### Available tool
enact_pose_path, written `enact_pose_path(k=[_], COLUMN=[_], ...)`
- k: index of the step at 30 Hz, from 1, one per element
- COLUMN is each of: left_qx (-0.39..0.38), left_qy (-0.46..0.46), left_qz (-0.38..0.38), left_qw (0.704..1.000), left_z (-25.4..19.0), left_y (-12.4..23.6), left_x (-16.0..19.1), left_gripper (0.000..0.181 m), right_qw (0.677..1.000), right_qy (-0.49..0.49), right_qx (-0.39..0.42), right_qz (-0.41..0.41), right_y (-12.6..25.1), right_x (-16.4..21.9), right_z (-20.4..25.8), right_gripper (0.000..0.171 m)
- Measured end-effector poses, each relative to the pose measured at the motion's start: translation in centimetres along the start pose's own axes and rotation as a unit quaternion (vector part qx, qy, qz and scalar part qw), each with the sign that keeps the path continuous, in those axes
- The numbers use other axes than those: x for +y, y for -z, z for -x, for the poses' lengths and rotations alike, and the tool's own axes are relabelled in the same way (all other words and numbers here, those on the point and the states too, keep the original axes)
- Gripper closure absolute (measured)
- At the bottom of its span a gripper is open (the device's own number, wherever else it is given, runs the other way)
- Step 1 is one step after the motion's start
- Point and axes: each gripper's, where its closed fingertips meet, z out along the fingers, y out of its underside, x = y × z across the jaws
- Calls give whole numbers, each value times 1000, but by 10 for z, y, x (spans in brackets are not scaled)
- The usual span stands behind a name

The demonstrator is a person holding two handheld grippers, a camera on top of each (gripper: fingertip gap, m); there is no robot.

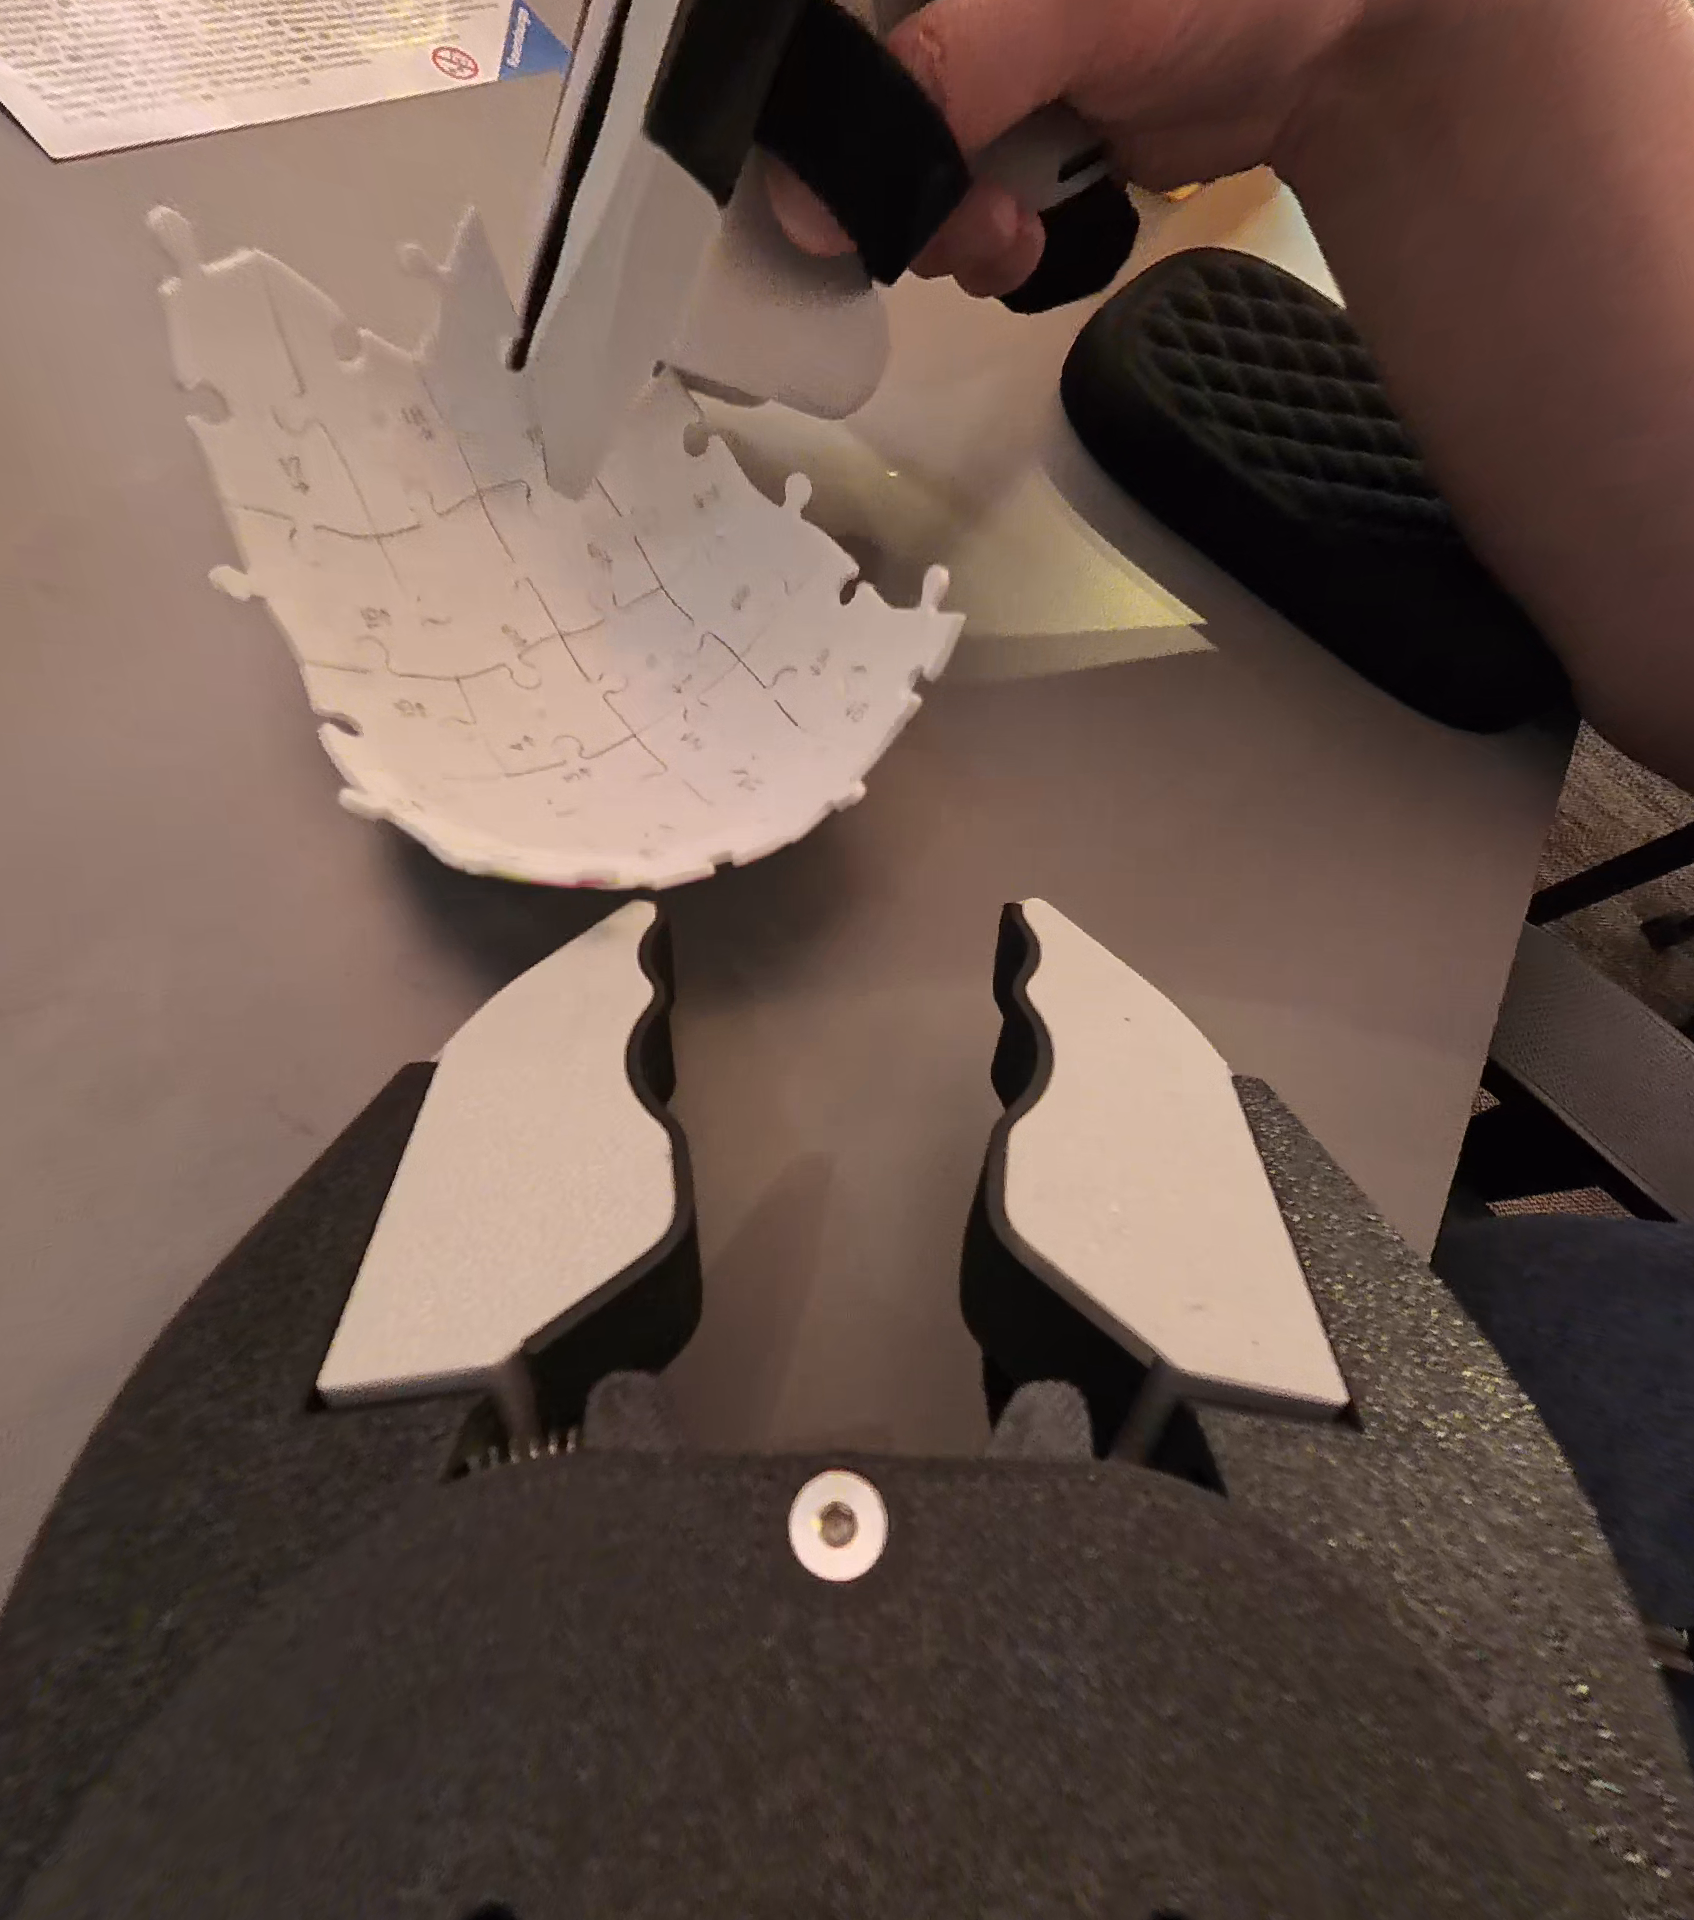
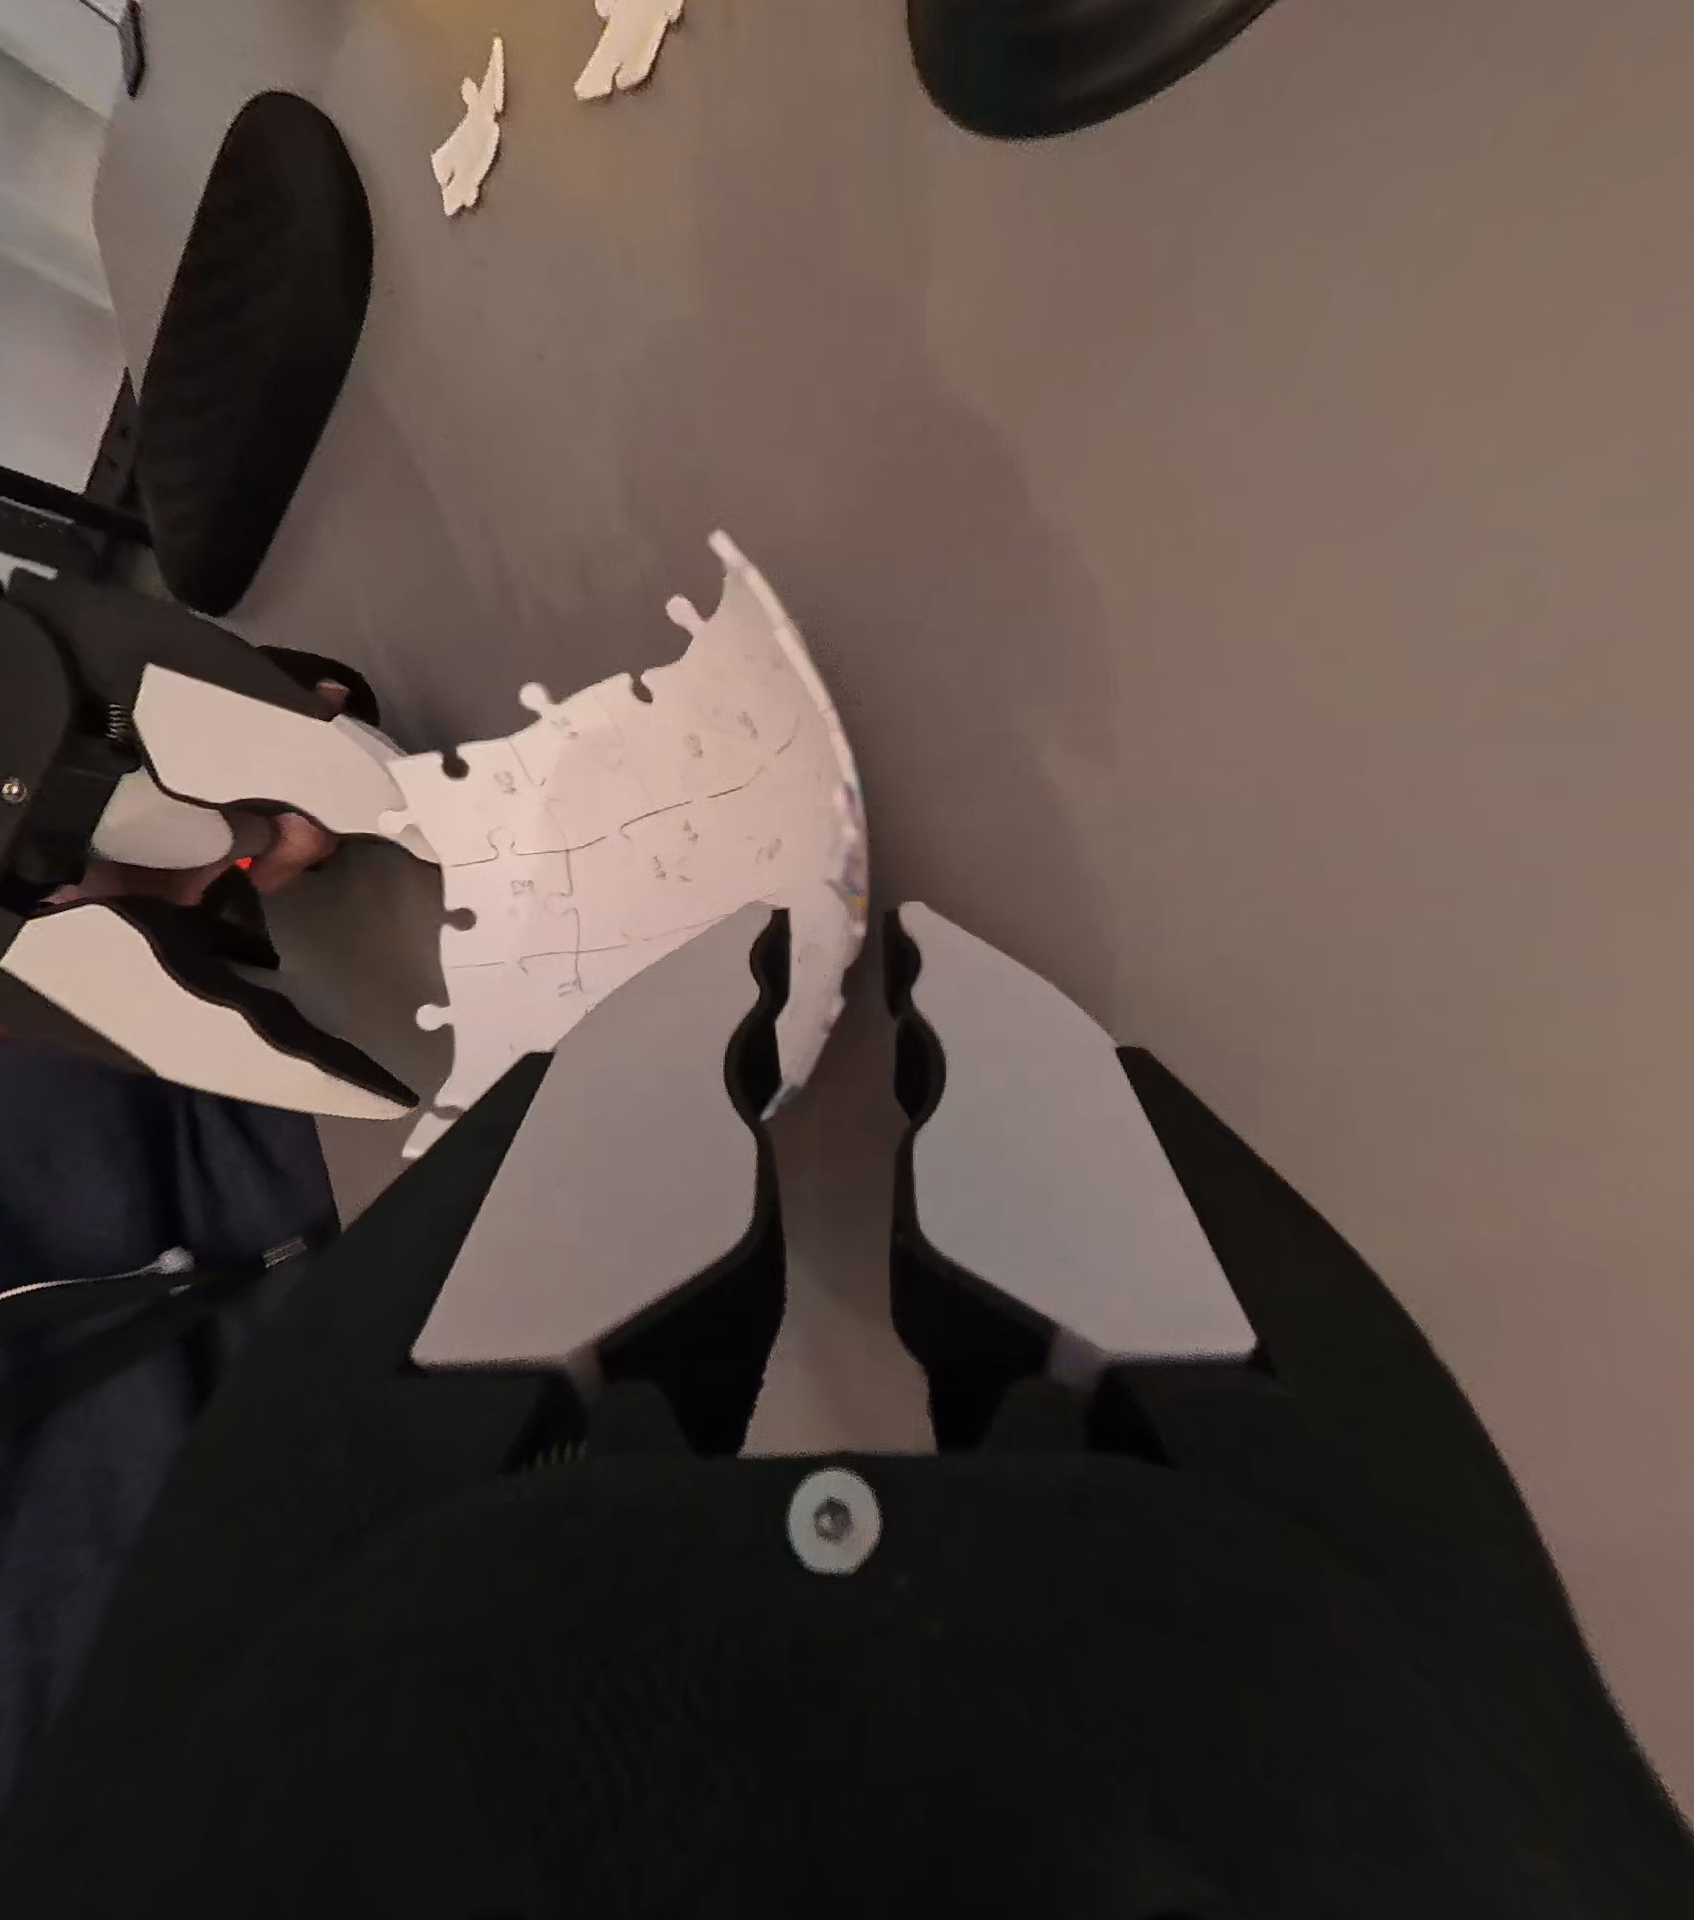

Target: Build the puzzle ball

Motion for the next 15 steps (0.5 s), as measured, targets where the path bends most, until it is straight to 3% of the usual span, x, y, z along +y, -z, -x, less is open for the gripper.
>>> enact_pose_path(k=[6, 15], left_qx=[2, 0], left_qy=[1, 0], left_qz=[-2, -7], left_qw=[1000, 1000], left_z=[1, 1], left_y=[0, 1], left_x=[-1, -2], left_gripper=[122, 122], right_qw=[999, 995], right_qy=[-19, -67], right_qx=[-29, -74], right_qz=[33, 4], right_y=[-9, -9], right_x=[5, 0], right_z=[0, 4], right_gripper=[163, 167])
